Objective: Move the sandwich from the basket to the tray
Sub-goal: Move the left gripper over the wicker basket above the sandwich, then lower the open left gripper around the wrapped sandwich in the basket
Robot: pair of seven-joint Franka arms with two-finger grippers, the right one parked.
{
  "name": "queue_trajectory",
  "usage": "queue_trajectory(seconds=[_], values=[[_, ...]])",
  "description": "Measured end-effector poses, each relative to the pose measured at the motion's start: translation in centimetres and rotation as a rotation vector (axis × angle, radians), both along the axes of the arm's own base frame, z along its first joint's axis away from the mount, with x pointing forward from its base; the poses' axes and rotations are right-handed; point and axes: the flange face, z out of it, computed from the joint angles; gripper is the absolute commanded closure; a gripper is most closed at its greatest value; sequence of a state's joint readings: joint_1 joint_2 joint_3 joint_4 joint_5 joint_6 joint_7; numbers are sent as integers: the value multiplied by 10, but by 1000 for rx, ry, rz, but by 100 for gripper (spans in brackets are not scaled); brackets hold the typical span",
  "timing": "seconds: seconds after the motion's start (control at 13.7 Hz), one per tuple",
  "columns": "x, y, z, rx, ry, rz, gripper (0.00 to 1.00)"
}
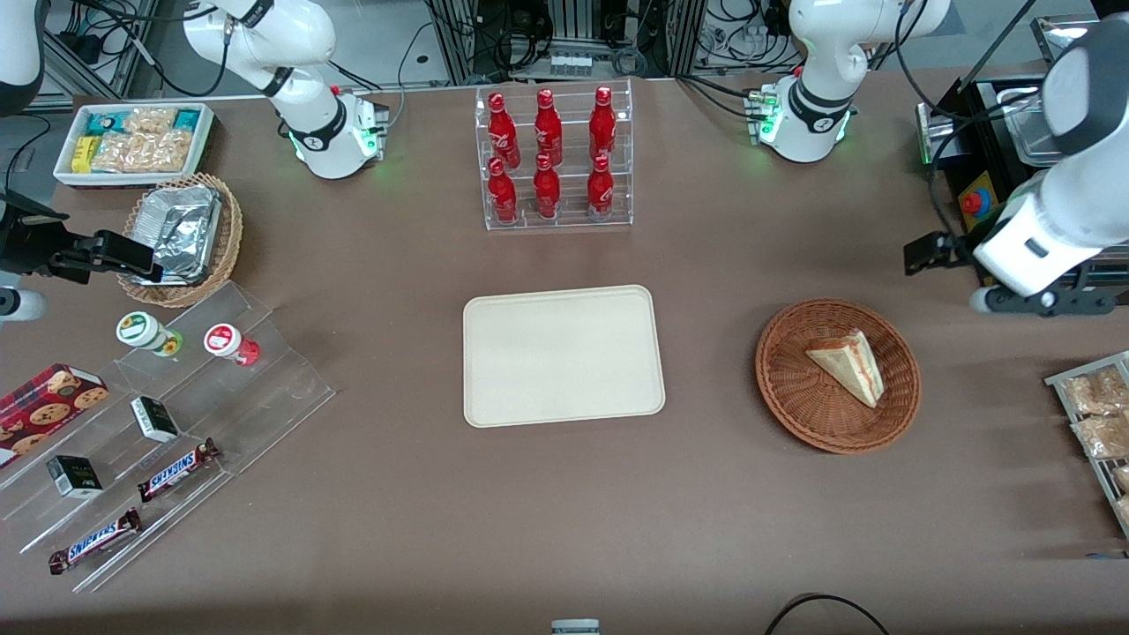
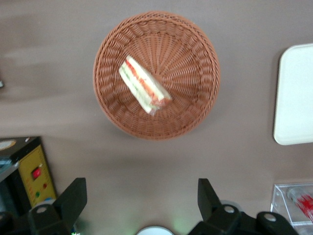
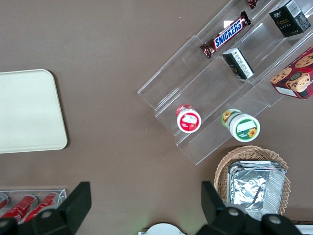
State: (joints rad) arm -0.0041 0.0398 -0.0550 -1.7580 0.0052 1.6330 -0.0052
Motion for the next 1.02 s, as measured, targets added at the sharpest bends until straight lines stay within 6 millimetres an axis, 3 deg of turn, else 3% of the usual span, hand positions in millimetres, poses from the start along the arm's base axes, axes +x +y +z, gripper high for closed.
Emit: queue_trajectory(seconds=[0.29,0.66,1.02], values=[[10,1,-61,-3,-8,5,0],[34,4,-120,-8,-9,11,0],[44,9,-150,7,-7,208,0]])
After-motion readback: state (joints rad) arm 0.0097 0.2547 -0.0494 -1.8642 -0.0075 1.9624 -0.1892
